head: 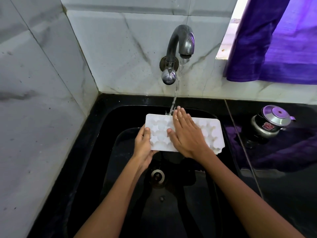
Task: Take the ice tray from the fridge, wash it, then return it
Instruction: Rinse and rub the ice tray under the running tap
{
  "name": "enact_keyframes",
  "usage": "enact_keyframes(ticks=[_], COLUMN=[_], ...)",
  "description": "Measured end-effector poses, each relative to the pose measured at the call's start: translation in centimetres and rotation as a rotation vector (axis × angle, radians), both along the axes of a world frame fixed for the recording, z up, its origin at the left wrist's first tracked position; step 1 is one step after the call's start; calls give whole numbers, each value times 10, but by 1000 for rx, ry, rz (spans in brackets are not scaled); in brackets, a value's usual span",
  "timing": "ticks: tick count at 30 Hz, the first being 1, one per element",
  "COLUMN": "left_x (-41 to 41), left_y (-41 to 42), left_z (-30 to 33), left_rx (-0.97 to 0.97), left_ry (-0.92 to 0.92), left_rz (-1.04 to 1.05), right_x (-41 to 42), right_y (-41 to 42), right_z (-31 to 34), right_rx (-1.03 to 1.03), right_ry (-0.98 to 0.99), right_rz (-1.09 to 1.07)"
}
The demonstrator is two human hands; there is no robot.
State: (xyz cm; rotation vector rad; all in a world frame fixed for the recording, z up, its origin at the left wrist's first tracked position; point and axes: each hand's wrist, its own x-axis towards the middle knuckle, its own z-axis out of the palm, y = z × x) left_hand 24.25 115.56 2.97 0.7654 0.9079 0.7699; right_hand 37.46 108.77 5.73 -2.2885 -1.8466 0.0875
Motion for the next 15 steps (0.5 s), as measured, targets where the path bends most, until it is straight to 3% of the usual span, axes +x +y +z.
enact_keyframes(ticks=[7, 15], left_x=[9, 24], left_y=[7, -2], left_z=[-4, 4], left_rx=[-23, -4], left_ry=[-42, -34], left_rz=[43, -45], right_x=[-24, 0], right_y=[-11, 13], right_z=[-1, 4], right_rx=[6, 16], right_ry=[-51, -47], right_rz=[214, -28])
